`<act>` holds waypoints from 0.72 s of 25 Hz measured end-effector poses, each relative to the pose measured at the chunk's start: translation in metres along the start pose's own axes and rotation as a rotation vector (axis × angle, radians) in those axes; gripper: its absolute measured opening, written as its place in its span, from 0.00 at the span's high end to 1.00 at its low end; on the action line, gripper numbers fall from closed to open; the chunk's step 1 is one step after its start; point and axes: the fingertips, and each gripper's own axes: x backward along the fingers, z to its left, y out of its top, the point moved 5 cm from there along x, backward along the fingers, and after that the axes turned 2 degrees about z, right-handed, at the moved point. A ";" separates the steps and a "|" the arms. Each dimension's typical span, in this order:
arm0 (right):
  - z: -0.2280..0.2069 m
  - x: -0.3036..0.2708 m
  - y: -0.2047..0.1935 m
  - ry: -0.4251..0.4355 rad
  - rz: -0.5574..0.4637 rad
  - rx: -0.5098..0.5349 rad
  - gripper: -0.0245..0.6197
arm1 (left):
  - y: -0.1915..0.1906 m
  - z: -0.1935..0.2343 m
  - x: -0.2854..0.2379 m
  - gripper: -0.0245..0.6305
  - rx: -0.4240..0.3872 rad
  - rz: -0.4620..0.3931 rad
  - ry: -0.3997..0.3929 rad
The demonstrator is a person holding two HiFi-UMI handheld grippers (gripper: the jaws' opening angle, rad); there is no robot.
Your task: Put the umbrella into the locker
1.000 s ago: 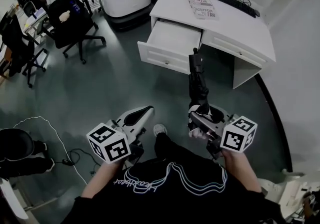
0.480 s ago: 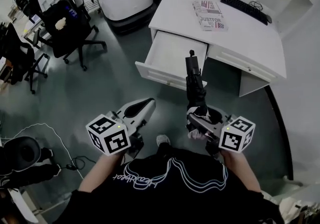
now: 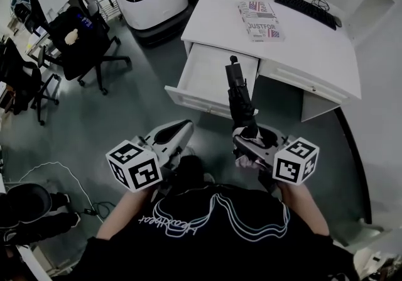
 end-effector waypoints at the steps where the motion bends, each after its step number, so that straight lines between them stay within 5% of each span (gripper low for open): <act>1: -0.002 -0.001 0.001 -0.006 0.001 -0.005 0.58 | 0.001 0.003 -0.002 0.95 0.001 0.006 -0.002; 18: -0.079 -0.055 0.043 -0.135 0.096 -0.043 0.58 | 0.047 0.093 -0.096 0.95 0.066 0.106 -0.079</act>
